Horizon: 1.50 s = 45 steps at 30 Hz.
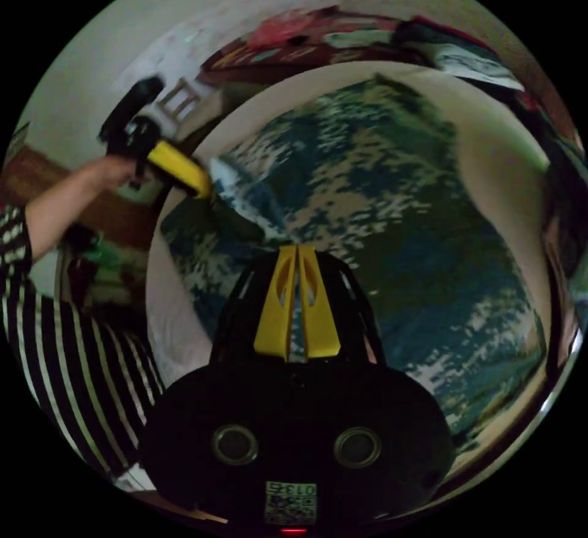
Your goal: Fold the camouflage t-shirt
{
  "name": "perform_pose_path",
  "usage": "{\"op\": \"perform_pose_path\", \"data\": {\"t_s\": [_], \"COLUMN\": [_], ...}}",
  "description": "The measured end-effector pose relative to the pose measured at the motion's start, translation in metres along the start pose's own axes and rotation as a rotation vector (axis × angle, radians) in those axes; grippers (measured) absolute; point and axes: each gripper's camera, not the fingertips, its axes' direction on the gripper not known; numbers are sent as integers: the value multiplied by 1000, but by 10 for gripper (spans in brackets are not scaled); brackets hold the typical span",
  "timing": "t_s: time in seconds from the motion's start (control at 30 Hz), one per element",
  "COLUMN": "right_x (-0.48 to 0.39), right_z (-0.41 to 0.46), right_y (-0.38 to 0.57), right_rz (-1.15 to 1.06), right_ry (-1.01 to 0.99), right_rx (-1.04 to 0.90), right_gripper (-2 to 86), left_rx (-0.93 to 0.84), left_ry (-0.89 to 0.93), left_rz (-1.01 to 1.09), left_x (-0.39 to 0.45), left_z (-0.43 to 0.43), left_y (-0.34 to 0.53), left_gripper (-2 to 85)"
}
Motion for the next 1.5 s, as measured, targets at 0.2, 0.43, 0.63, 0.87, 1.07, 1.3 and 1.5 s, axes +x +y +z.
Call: {"op": "perform_pose_path", "data": {"t_s": [0.2,0.43,0.63,0.87,1.07,1.3,1.5], "right_x": [79,123,125,116,112,95,109], "right_z": [-75,-82,-60,-102,-98,-82,-83], "right_y": [65,152,131,137,136,116,127], "right_rz": [235,348,296,240,165,43,144], "right_ry": [178,208,132,229,291,346,323], "right_rx": [106,-112,-154,-44,-137,-235,-265], "right_gripper": [1,2,2,20,66,72,60], "left_rx": [143,122,30,134,186,112,51], "left_ry": [41,31,-51,-84,-163,-163,-175], "left_rz": [-82,277,224,122,173,243,186], "left_x": [-11,83,92,65,66,81,81], "left_z": [-32,-20,9,-28,-42,-28,-14], "left_y": [26,-13,-30,3,1,-9,-10], "left_gripper": [8,11,7,42,88,96,21]}}
